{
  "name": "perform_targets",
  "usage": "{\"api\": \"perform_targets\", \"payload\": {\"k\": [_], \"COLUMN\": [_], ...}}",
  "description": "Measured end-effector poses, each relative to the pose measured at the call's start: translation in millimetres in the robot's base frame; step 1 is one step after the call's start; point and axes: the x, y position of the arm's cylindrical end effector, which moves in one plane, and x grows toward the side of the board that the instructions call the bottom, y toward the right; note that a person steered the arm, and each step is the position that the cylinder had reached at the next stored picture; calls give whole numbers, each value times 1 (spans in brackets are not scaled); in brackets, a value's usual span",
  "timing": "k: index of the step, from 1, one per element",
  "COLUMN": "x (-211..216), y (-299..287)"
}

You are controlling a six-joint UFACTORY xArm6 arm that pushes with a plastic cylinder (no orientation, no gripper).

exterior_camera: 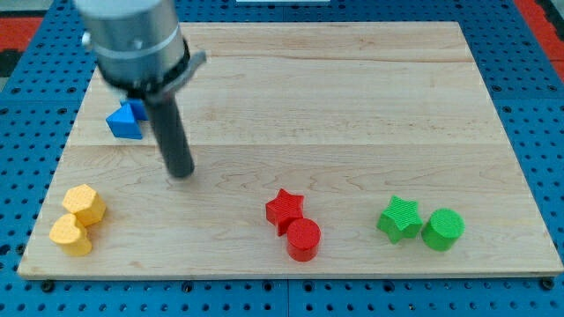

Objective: Separate the yellow blocks

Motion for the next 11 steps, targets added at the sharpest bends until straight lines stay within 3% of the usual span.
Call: {"api": "perform_targets", "payload": {"k": [1,4,5,6,9,11], "x": [98,96,83,77,28,95], "y": [0,-144,-142,-90,-68,-109]}}
